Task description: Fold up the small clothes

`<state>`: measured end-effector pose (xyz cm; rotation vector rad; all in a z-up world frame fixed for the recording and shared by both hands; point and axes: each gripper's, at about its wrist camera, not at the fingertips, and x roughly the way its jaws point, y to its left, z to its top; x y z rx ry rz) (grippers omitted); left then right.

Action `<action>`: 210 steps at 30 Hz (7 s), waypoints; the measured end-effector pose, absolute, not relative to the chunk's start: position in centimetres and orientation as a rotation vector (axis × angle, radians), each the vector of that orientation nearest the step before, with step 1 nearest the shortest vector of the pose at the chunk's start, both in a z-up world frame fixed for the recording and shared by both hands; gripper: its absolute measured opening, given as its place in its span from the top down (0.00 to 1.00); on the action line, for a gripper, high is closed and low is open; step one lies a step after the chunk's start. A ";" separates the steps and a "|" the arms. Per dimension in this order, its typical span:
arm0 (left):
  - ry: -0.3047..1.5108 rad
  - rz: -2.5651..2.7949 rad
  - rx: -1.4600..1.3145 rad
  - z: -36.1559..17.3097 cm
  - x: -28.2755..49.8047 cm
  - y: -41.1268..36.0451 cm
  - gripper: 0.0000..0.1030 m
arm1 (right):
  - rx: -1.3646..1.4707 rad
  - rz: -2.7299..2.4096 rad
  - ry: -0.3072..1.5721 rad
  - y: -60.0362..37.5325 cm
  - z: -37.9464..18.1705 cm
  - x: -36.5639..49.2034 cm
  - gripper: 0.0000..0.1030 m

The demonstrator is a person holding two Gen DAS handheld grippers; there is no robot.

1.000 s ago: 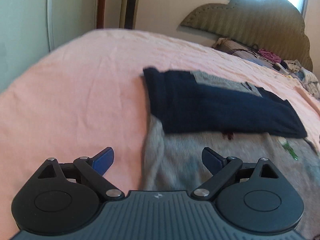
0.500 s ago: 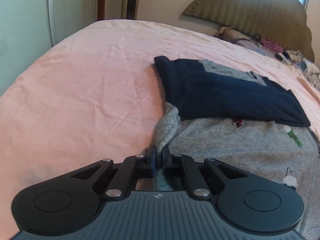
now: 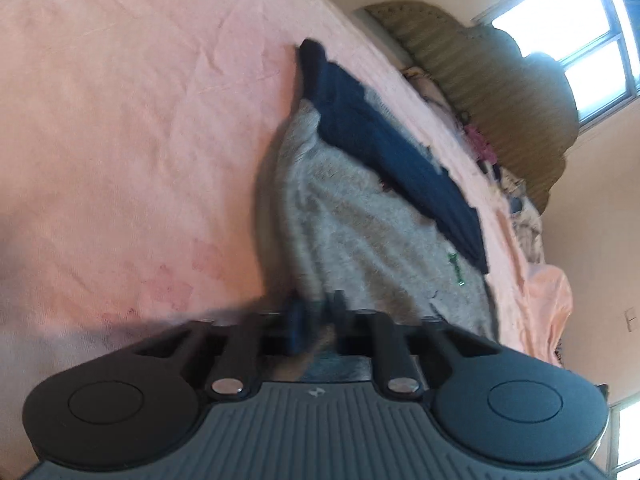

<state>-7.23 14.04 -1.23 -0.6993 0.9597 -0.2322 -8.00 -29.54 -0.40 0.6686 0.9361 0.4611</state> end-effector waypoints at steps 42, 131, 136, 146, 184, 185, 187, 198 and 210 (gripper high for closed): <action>0.875 -0.138 -0.903 -1.8 -20.7 13.0 0.87 | -0.010 0.433 0.804 -17.5 5.6 -21.9 0.33; 0.758 0.039 0.026 -0.5 -5.5 -0.4 0.00 | -0.052 0.115 0.715 -13.4 -0.4 -6.9 0.00; 0.744 0.031 0.019 -0.6 -8.9 -0.3 0.00 | -0.039 0.100 0.710 -13.5 -0.4 -7.7 0.00; 0.728 0.018 0.006 -0.6 -9.3 0.0 0.00 | -0.034 0.100 0.706 -13.5 -0.5 -7.9 0.00; 0.728 0.031 0.007 -0.7 -9.0 -0.2 0.00 | -0.034 0.083 0.701 -13.4 -0.6 -7.9 0.00; 0.728 0.031 0.007 -0.7 -9.0 -0.2 0.00 | -0.034 0.083 0.701 -13.4 -0.6 -7.9 0.00; 0.728 0.031 0.007 -0.7 -9.0 -0.2 0.00 | -0.035 0.083 0.701 -13.4 -0.6 -7.8 0.00; 0.731 0.038 0.013 -0.6 -9.1 -0.3 0.00 | -0.032 0.083 0.701 -13.4 -0.6 -7.9 0.00; 0.733 0.040 0.014 -0.6 -9.1 -0.3 0.00 | -0.031 0.085 0.701 -13.4 -0.6 -8.0 0.00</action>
